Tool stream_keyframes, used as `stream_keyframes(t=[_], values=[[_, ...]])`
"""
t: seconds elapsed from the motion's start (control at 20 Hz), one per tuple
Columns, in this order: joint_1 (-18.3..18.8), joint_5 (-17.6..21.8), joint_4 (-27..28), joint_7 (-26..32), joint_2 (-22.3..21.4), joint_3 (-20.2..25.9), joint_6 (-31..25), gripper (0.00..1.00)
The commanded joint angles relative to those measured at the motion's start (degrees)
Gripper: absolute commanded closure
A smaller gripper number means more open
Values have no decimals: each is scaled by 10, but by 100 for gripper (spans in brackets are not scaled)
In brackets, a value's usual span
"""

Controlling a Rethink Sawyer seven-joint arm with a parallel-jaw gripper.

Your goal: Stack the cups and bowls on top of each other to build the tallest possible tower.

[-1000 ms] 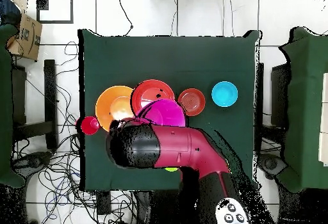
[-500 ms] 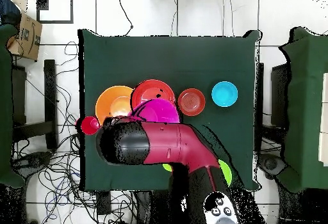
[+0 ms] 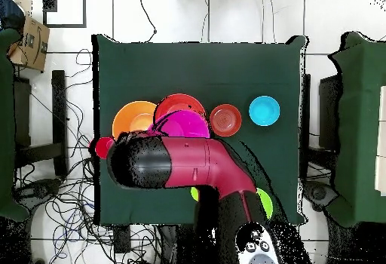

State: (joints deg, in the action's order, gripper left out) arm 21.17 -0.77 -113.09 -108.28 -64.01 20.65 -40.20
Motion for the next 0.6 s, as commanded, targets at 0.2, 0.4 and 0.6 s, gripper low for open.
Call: stream_keyframes(t=[0.2, 0.4, 0.6], values=[[-33, 39, 80, -109, 41, -47, -93, 100], [-60, 69, 125, -135, 67, -73, -143, 100], [-79, 97, 149, -145, 86, -98, -167, 100]])
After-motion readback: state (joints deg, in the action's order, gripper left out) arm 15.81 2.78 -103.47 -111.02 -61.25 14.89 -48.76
